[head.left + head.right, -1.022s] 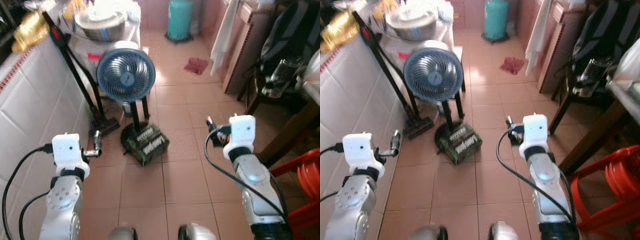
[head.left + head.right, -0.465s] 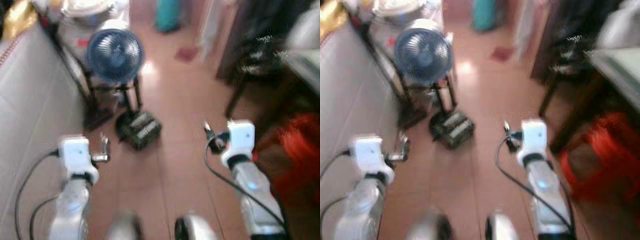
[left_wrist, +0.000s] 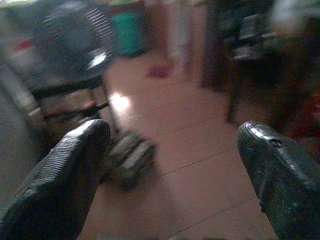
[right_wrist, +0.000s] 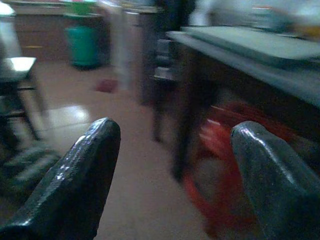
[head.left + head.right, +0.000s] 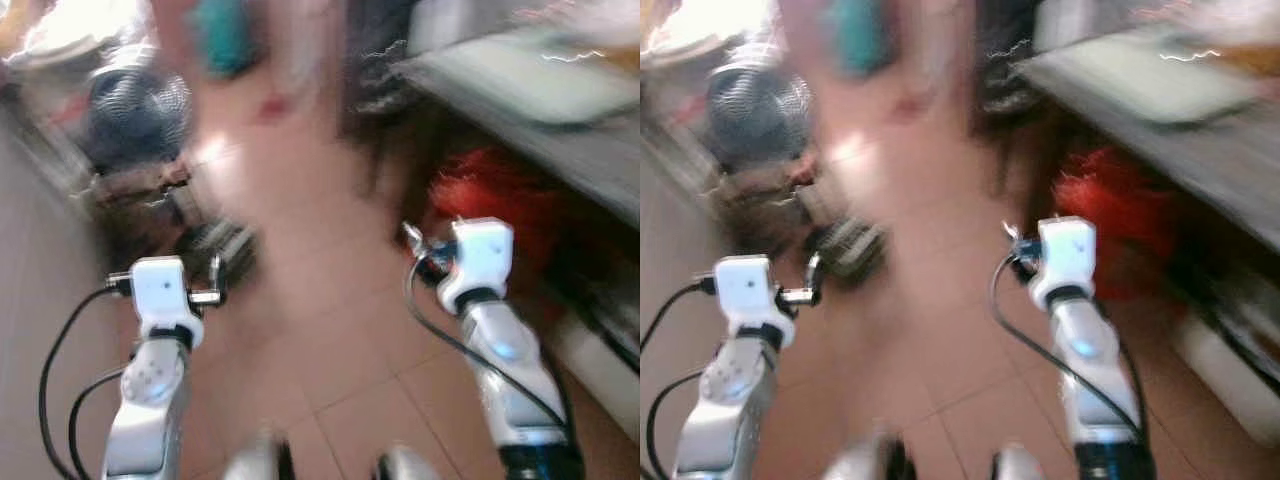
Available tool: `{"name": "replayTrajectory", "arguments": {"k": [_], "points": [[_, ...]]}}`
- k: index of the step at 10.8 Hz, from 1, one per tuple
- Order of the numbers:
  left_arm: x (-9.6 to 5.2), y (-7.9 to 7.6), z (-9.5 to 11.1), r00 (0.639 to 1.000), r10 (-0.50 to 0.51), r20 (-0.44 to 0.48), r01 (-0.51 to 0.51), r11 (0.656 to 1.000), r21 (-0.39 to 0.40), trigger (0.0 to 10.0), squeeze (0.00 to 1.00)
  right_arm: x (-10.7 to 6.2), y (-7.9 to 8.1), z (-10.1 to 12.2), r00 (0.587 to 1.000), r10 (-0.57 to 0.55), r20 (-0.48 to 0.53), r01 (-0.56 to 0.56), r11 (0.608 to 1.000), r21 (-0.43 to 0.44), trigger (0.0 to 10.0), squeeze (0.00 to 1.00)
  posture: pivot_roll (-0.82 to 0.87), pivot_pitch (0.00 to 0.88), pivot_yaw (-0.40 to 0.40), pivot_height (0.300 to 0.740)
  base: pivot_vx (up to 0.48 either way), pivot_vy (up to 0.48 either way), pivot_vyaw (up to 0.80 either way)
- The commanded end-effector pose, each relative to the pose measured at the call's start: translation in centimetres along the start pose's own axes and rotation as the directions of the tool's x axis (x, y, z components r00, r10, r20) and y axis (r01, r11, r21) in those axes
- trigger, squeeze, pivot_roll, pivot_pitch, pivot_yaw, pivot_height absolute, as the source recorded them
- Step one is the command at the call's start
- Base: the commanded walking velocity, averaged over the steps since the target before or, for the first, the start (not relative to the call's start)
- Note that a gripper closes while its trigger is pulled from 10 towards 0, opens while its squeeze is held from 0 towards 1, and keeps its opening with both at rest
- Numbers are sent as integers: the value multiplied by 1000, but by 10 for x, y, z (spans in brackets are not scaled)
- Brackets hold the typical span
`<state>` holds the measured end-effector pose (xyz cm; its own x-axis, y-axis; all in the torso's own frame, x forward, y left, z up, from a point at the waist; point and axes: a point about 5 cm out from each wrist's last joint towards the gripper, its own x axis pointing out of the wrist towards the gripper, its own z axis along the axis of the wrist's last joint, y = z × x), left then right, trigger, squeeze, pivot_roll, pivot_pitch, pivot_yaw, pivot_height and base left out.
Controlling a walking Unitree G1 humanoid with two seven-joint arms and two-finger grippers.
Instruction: Setting the table
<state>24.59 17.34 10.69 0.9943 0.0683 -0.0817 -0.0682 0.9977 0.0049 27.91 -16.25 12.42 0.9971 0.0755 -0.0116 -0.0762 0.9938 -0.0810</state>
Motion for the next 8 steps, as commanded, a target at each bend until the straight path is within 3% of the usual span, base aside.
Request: {"name": "replayTrajectory", "arguments": {"k": [1, 7, 8], "points": [[-1, 2, -2, 1000, 9, -10, -8, 1000, 13, 10000, 0, -1, 7, 3, 1000, 12, 11, -13, 1000, 16, 10000, 0, -21, 103, 53, 740, 0, 334, -800], [-1, -4, 0, 1000, -18, 13, 18, 1000, -16, 10000, 0, -5, 8, 4, 1000, -15, 12, 14, 999, 38, 10000, 0, -23, 105, 47, 740, 0, 0, -800], [0, -5, -1, 1000, -18, 5, 19, 999, -27, 10000, 0, -6, 7, 3, 1000, -13, 10, 13, 999, 40, 10000, 0, -25, 104, 47, 740, 0, 371, -800]]}}
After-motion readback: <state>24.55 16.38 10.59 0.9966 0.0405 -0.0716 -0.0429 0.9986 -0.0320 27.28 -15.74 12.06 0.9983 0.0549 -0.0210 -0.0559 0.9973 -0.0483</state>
